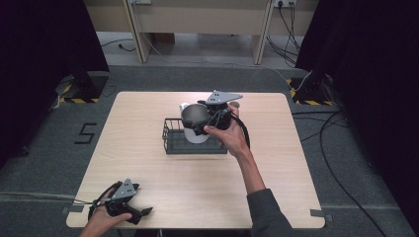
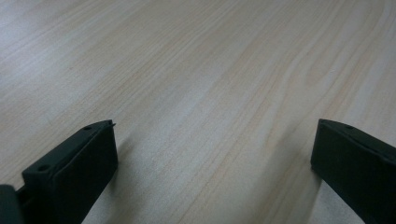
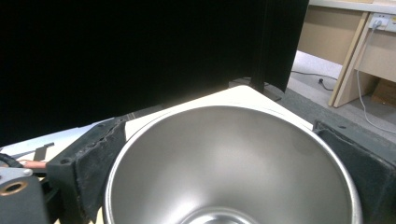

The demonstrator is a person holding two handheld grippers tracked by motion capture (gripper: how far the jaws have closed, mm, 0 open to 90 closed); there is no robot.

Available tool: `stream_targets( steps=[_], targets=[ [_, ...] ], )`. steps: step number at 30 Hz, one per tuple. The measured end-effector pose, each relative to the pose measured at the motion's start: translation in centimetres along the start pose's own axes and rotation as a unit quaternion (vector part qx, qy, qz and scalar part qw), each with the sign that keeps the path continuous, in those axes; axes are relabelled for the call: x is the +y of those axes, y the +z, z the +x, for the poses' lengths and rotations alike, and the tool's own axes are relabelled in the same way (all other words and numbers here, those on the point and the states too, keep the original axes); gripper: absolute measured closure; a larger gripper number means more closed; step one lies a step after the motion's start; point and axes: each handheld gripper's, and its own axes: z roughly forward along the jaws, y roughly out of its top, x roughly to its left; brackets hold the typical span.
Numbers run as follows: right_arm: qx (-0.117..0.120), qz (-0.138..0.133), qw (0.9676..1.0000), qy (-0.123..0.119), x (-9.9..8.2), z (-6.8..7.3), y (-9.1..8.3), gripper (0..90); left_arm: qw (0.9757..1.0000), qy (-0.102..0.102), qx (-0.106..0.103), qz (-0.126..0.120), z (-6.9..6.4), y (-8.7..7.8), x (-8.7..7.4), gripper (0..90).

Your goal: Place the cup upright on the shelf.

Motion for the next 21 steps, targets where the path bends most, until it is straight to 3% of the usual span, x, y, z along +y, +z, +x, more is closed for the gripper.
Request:
stream_targets(
  steps=[10, 21],
  targets=[
    [0.000, 0.015, 0.9998, 0.009, -0.7, -2.3, 1.8, 6.2, 1.0000, 0.001, -0.001, 0.000, 0.0, 0.0, 0.0, 0.0],
    [0.002, 0.025, 0.9997, 0.003, -1.3, -3.6, 3.0, 6.2, 1.0000, 0.001, -0.001, 0.000, 0.0, 0.0, 0.0, 0.0]
  ],
)
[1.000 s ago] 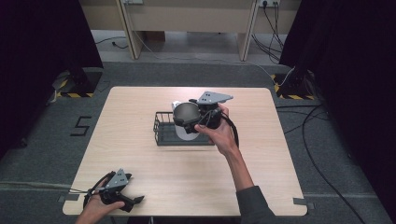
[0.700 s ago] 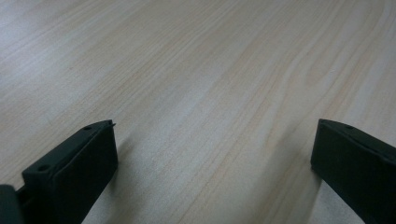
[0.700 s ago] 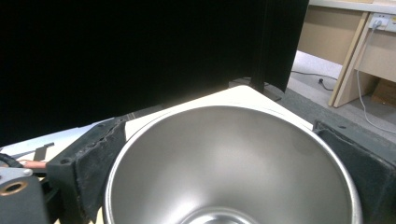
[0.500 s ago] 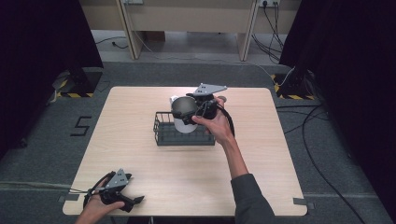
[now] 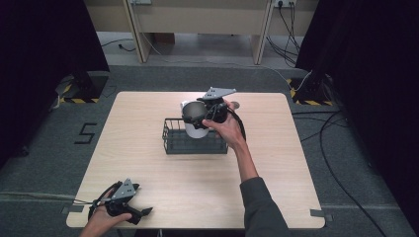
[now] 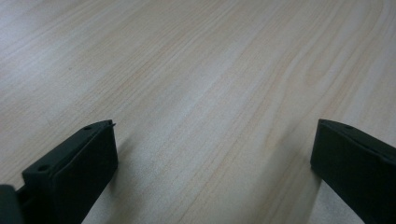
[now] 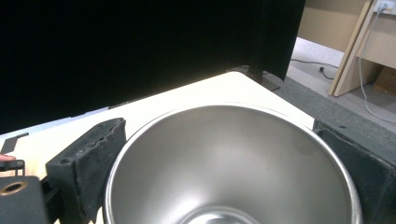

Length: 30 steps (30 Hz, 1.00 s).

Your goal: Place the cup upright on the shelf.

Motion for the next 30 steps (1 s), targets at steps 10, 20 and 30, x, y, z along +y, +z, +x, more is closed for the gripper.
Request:
stream_targets(
  steps=[10, 20, 30],
  targets=[
    [0.000, 0.011, 0.9999, -0.004, -0.5, -0.9, 0.6, 6.1, 1.0000, 0.000, 0.000, 0.000, 0.0, 0.0, 0.0, 0.0],
    [0.020, 0.022, 0.9994, -0.020, -1.3, -1.6, 1.3, 6.1, 1.0000, 0.000, 0.000, 0.000, 0.0, 0.0, 0.0, 0.0],
    [0.025, 0.028, 0.9990, -0.024, -2.5, -1.5, 1.1, 6.0, 1.0000, 0.000, 0.000, 0.000, 0.0, 0.0, 0.0, 0.0]
  ],
)
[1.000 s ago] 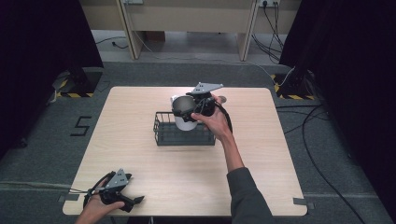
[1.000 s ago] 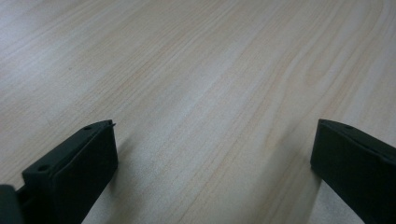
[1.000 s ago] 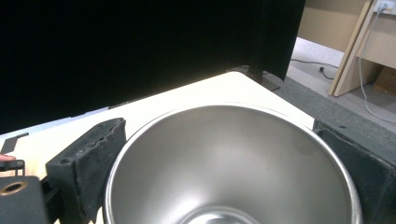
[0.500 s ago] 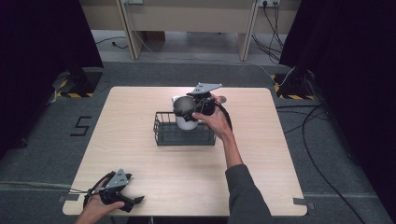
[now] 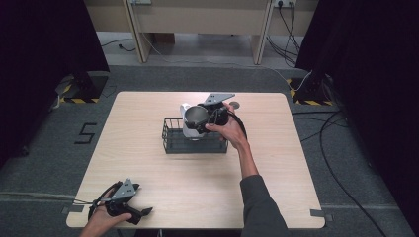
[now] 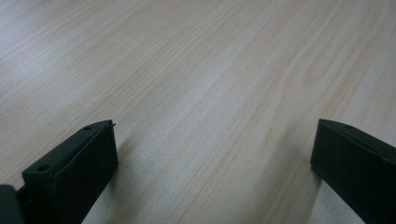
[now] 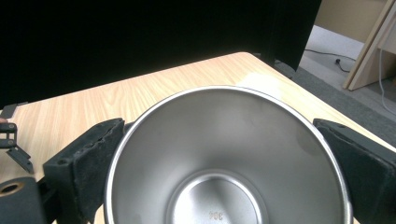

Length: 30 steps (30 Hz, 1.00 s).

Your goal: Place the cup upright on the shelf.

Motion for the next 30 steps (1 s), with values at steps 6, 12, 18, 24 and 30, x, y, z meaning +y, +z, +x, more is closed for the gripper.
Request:
stream_targets(
  steps=[6, 12, 18, 24, 30],
  targets=[
    [0.002, 0.033, 0.9984, -0.045, 0.3, 0.4, 0.0, 6.2, 1.0000, 0.000, 0.000, 0.000, 0.0, 0.0, 0.0, 0.0],
    [0.005, 0.044, 0.9979, -0.048, 0.6, 0.3, 0.1, 5.9, 1.0000, 0.000, 0.000, 0.000, 0.0, 0.0, 0.0, 0.0],
    [-0.001, 0.045, 0.9980, -0.046, 0.1, 0.5, -0.1, 5.7, 1.0000, 0.000, 0.000, 0.000, 0.0, 0.0, 0.0, 0.0],
    [-0.010, 0.058, 0.9950, -0.081, 0.5, 1.1, 0.2, 5.9, 1.0000, 0.000, 0.000, -0.001, 0.0, 0.0, 0.0, 0.0],
    [0.004, 0.074, 0.9925, -0.098, 1.1, 1.1, 0.5, 5.8, 1.0000, 0.000, 0.001, -0.001, 0.0, 0.0, 0.0, 0.0]
  ],
)
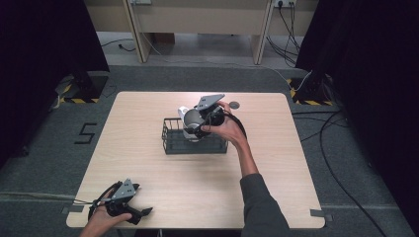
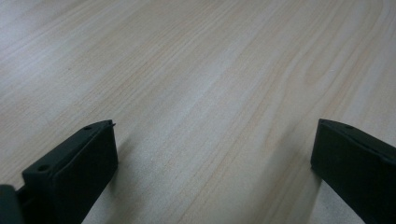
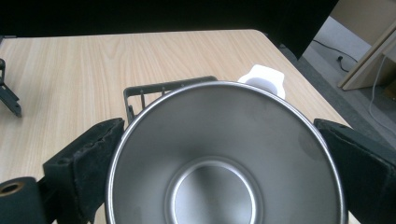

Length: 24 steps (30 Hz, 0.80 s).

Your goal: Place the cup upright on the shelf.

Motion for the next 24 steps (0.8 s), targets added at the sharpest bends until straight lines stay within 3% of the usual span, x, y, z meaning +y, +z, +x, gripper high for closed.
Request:
stream_targets(
  steps=[6, 9, 13, 24],
  targets=[
    [0.008, 0.001, 0.9999, 0.015, -0.54, -0.23, 0.01, 5.7, 1.0000, 0.000, -0.001, 0.000, 0.00, 0.00, 0.00, 0.0],
    [0.012, 0.014, 0.9998, 0.008, -0.56, -0.24, 0.33, 5.6, 1.0000, 0.000, -0.001, 0.000, 0.00, 0.00, 0.00, 0.0],
    [0.015, 0.012, 0.9997, 0.016, -0.67, -0.42, 0.30, 5.7, 1.0000, 0.000, -0.001, 0.001, 0.00, -0.01, 0.00, 0.0],
    [-0.010, 0.011, 0.9997, 0.021, -0.68, -0.05, 0.12, 5.7, 1.0000, 0.000, -0.001, 0.000, 0.00, 0.00, 0.00, 0.0]
  ],
)
